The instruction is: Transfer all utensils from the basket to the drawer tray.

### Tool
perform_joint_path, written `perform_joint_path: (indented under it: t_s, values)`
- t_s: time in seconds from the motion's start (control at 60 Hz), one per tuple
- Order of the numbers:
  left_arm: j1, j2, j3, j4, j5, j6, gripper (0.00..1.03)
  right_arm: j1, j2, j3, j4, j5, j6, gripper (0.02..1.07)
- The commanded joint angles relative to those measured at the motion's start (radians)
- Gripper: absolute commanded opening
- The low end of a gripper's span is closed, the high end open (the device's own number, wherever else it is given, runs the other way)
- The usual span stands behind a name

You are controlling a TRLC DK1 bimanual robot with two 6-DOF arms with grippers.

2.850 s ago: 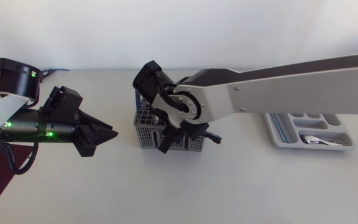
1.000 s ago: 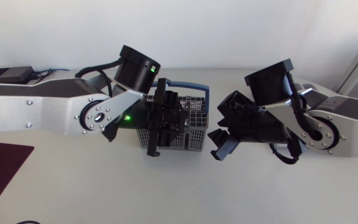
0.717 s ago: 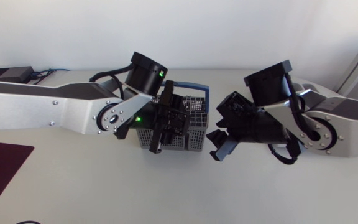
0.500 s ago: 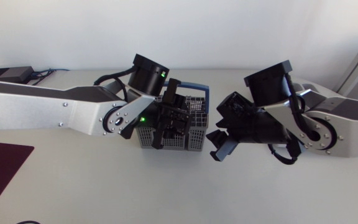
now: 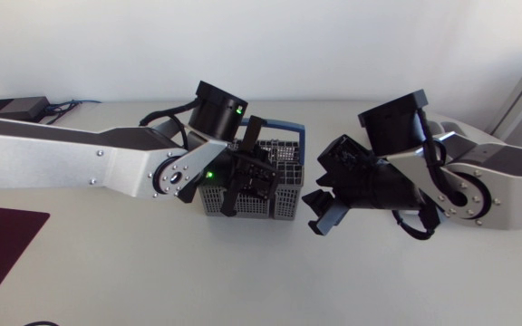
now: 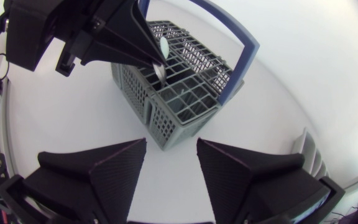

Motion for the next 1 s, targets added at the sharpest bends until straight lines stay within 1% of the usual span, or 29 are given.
perform_joint_path:
  t_s: [0.0, 0.417, 0.767, 0.983]
  values:
    - [0.006, 0.001, -0.006, -0.004, -0.004, 0.041, 0.04, -0.008, 0.018, -0.034, 0.01, -0.007, -0.009, 0.63]
    - [0.006, -0.108, -0.023, -0.039, -0.007, 0.04, 0.04, -0.003, 0.022, -0.031, 0.01, -0.007, -0.004, 0.63]
    - [0.006, -0.238, -0.063, -0.084, -0.028, 0.052, 0.04, 0.011, 0.025, -0.032, 0.006, -0.004, 0.001, 0.63]
    - [0.002, -0.31, -0.095, -0.085, -0.06, 0.044, 0.04, 0.029, 0.018, -0.04, 0.006, 0.001, 0.004, 0.63]
